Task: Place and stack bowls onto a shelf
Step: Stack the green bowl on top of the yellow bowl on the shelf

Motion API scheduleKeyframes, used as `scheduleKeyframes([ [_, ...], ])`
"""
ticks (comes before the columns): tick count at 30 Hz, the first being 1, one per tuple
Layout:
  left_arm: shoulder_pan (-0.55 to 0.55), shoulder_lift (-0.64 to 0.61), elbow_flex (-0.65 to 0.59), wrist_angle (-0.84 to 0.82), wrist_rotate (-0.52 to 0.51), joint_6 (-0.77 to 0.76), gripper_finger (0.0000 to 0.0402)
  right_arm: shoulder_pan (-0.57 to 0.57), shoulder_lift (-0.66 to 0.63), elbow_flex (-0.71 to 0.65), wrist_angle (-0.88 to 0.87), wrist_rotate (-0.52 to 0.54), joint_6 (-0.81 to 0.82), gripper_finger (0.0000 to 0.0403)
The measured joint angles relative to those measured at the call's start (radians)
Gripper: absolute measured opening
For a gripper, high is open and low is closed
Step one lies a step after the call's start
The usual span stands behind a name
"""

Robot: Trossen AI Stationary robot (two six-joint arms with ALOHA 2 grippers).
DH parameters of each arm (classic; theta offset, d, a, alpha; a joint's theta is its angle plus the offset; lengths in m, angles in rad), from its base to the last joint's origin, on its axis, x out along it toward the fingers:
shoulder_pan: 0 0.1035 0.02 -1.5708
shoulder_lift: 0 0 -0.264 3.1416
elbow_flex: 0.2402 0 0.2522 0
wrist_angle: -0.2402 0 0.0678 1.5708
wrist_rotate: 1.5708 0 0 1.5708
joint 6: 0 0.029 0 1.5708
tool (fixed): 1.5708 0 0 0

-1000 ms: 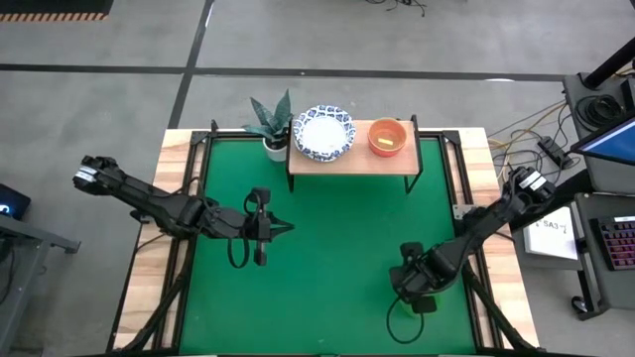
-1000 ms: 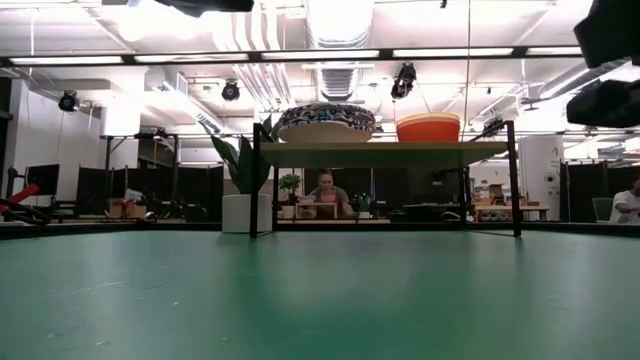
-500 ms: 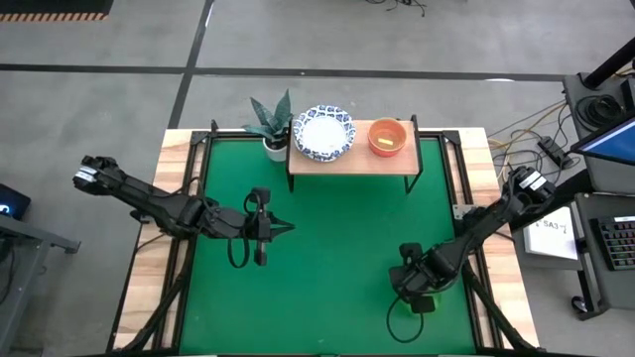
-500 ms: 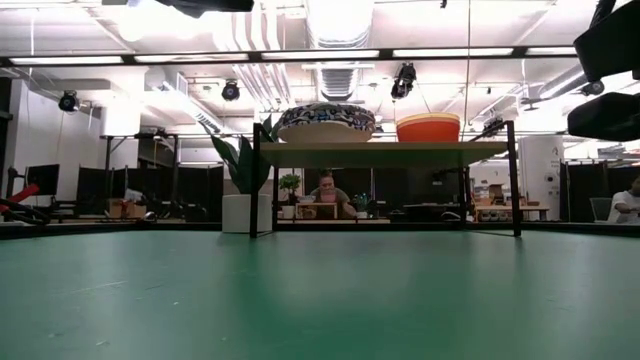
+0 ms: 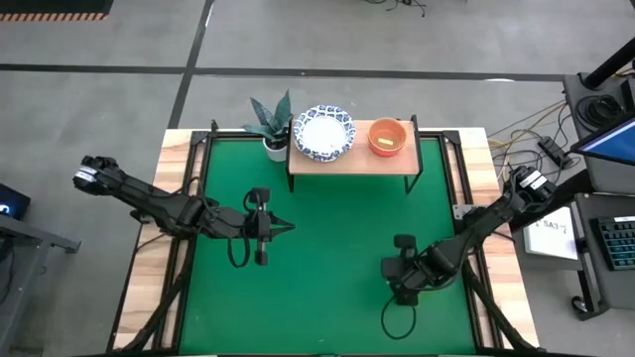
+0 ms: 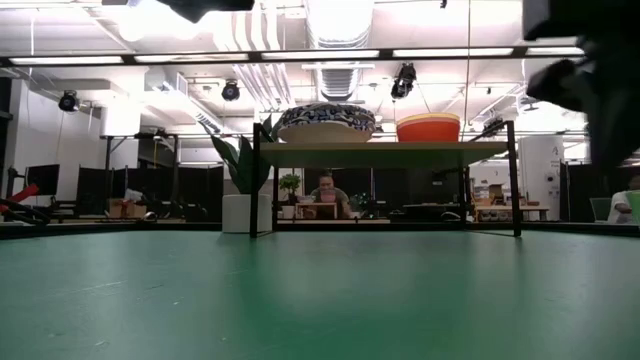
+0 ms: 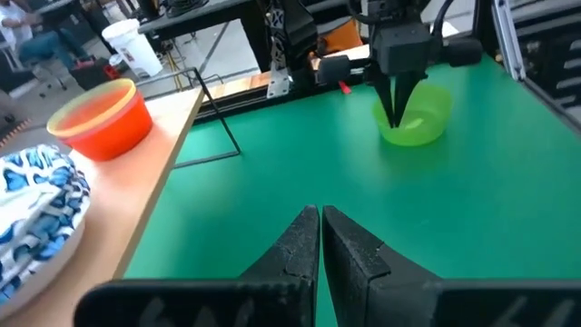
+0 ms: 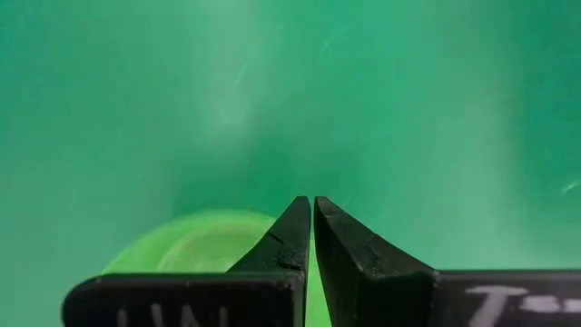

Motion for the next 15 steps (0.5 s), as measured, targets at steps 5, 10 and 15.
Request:
scheduleKeyframes([
  [5, 0.000, 0.000, -0.001, 0.002, 0.000, -0.075, 0.0000, 0.002, -0.001, -0.008, 0.075, 0.140, -0.029, 0.0008],
  [10, 0.000, 0.000, -0.002, 0.031, 0.000, -0.105, 0.0000, 0.005, -0.001, -0.056, 0.161, 0.195, -0.117, 0.0008],
  [15, 0.000, 0.000, -0.001, 0.087, 0.000, -0.117, 0.0000, 0.005, -0.006, -0.088, 0.169, 0.205, -0.171, 0.0008],
])
